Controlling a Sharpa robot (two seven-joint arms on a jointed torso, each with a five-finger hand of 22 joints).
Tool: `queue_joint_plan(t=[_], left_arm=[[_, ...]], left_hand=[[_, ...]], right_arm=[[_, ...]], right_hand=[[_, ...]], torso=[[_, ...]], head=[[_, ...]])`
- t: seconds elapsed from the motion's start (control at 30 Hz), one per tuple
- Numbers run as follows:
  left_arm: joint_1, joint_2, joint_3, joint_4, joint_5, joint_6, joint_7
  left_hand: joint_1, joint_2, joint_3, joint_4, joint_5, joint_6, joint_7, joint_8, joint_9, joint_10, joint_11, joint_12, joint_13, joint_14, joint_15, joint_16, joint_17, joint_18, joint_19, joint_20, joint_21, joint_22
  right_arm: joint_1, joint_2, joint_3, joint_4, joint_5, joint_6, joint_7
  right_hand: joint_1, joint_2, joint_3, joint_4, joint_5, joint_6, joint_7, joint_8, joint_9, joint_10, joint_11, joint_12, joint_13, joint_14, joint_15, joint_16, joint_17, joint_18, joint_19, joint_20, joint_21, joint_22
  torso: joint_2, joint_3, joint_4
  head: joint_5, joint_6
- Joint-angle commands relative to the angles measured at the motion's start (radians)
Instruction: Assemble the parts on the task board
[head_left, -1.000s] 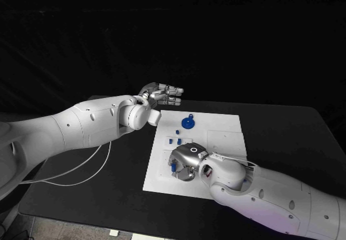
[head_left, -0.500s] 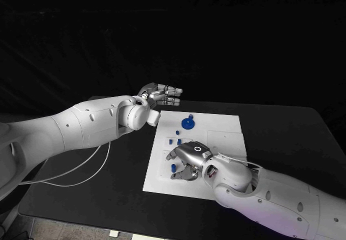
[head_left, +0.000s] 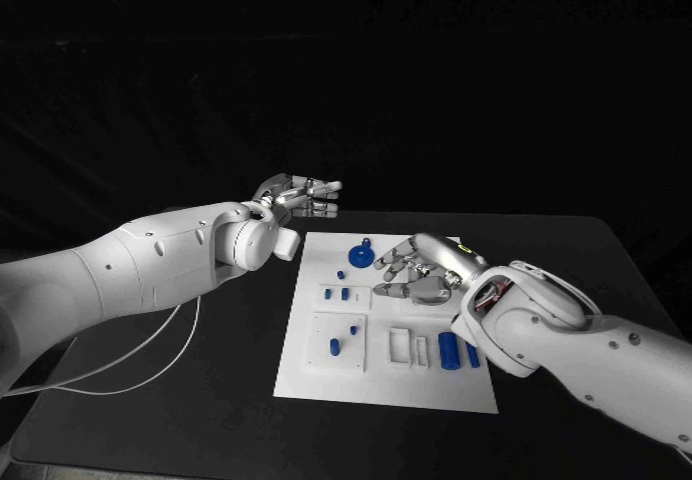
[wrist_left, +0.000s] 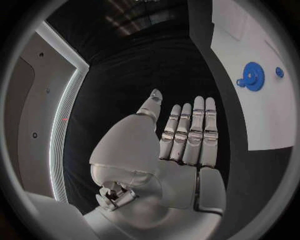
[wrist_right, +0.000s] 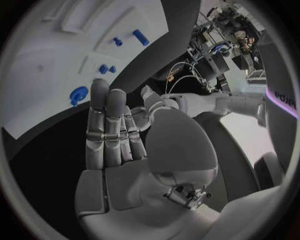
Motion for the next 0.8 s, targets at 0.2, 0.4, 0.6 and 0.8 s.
queue_joint_plan(t=[0.2, 0.4, 0.6, 0.8], left_arm=[[-0.009, -0.015, 0.001, 0.004, 0.022, -0.011, 0.067], [-0.016, -0.044, 0.0, 0.034, 0.002, 0.027, 0.085], [-0.02, -0.068, -0.002, 0.073, -0.025, 0.036, 0.088], [-0.025, -0.087, -0.002, 0.113, -0.074, 0.002, 0.074]], left_hand=[[-0.012, 0.011, -0.095, 0.017, -0.002, -0.007, -0.006, 0.001, 0.001, 0.049, -0.012, -0.01, 0.0, 0.033, -0.013, 0.006, -0.001, -0.012, 0.016, -0.019, 0.009, 0.003], [-0.025, -0.008, -0.099, 0.022, -0.002, 0.0, -0.008, 0.004, 0.001, 0.032, -0.008, -0.009, 0.0, 0.026, -0.009, 0.003, 0.0, -0.01, 0.01, -0.014, 0.005, 0.002], [-0.041, -0.041, -0.059, 0.046, -0.001, 0.007, -0.007, 0.001, 0.001, 0.047, -0.012, -0.005, 0.001, 0.032, -0.012, 0.01, 0.004, -0.006, 0.01, -0.013, 0.006, 0.003], [-0.049, -0.024, -0.067, 0.038, -0.001, 0.005, -0.01, 0.003, 0.001, 0.118, -0.031, -0.008, 0.001, 0.068, -0.027, 0.024, 0.008, -0.01, 0.02, -0.023, 0.014, 0.006]], right_arm=[[0.005, -0.095, 0.024, -0.01, 0.236, 0.11, -0.084], [0.006, -0.155, 0.029, -0.015, 0.287, 0.182, -0.236], [0.007, -0.2, 0.03, -0.008, 0.352, 0.291, -0.364], [0.007, -0.223, 0.03, 0.008, 0.373, 0.392, -0.458]], right_hand=[[-0.136, 0.039, -0.035, -0.014, 0.049, 0.1, -0.047, -0.003, 0.015, -0.062, -0.072, 0.634, 0.577, -0.006, -0.046, 0.049, 0.083, -0.076, 0.028, -0.061, 0.049, 0.039], [-0.162, 0.016, 0.048, 0.028, 0.061, 0.111, -0.057, 0.001, 0.083, 0.026, -0.076, 0.943, 0.983, 0.002, -0.052, 0.266, 0.356, -0.078, 0.042, -0.068, 0.178, 0.118], [-0.197, 0.029, 0.053, 0.014, 0.073, 0.106, -0.062, 0.0, 0.141, 0.068, -0.078, 0.999, 1.126, 0.008, -0.051, 0.282, 0.401, -0.075, 0.041, -0.067, 0.225, 0.145], [-0.224, 0.052, 0.049, 0.004, 0.069, 0.066, -0.051, -0.001, 0.152, 0.078, -0.07, 0.977, 1.165, 0.011, -0.046, 0.283, 0.418, -0.071, 0.04, -0.06, 0.237, 0.155]], torso=[[-0.013, 0.0089, -0.0148], [-0.014, 0.0187, -0.0171], [-0.015, 0.0194, -0.02], [-0.013, 0.0179, -0.0171]], head=[[-0.038, 0.003], [-0.044, 0.002], [-0.06, -0.002], [-0.074, -0.01]])
